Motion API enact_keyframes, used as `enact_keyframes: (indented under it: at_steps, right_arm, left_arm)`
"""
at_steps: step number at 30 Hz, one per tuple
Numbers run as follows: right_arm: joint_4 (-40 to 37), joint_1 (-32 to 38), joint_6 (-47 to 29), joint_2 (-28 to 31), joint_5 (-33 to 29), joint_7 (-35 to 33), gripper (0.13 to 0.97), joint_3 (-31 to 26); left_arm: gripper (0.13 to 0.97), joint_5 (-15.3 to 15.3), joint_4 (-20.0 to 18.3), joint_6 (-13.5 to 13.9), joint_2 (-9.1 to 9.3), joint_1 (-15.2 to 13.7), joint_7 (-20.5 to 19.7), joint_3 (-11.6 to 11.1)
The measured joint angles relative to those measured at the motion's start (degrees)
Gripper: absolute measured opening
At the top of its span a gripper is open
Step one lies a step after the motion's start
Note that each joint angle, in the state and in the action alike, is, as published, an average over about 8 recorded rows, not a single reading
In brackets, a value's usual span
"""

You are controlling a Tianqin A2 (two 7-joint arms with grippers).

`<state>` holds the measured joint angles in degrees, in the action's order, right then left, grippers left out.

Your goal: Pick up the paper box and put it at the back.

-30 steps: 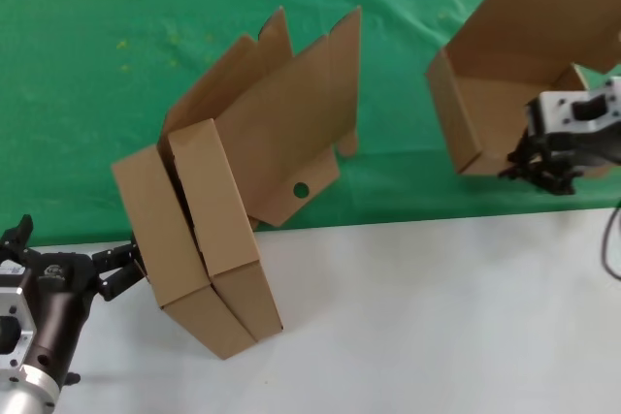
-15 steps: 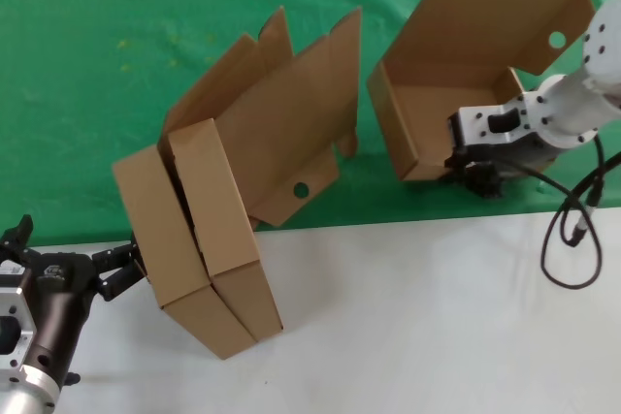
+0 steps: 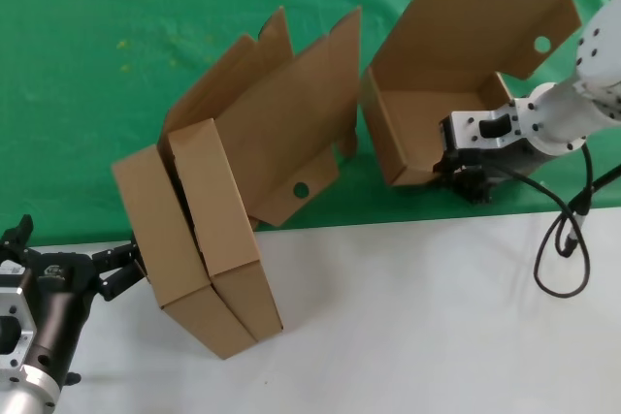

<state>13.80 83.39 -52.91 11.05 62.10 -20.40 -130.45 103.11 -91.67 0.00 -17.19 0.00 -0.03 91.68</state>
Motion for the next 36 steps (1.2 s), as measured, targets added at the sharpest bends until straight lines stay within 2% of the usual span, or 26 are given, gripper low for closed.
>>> enact_keyframes:
  at_steps: [10, 20, 24, 30, 33, 36]
  right_arm:
    - [0.9, 0.97, -1.81, 1.38, 1.67, -1.25, 0.183, 1.21]
    - [11.89, -2.45, -5.38, 7.5, 2.15, 2.99, 0.286, 1.9]
    - [15.62, -3.59, -6.65, 9.62, 3.23, 3.93, 0.286, 2.89]
    - [23.01, -5.71, -8.26, 13.61, 6.91, 6.37, 0.41, 6.31]
    - [29.58, -8.9, -8.57, 17.12, 9.71, 9.24, 0.451, 9.2]
    - [37.07, -13.53, -8.35, 21.19, 12.84, 12.42, 0.532, 12.39]
  left_arm:
    - [0.966, 0.0, 0.0, 0.0, 0.0, 0.0, 0.0, 0.0]
    - [0.966, 0.0, 0.0, 0.0, 0.0, 0.0, 0.0, 0.0]
    - [0.966, 0.0, 0.0, 0.0, 0.0, 0.0, 0.0, 0.0]
    - [0.966, 0.0, 0.0, 0.0, 0.0, 0.0, 0.0, 0.0]
    - [0.966, 0.0, 0.0, 0.0, 0.0, 0.0, 0.0, 0.0]
    - [0.966, 0.0, 0.0, 0.0, 0.0, 0.0, 0.0, 0.0]
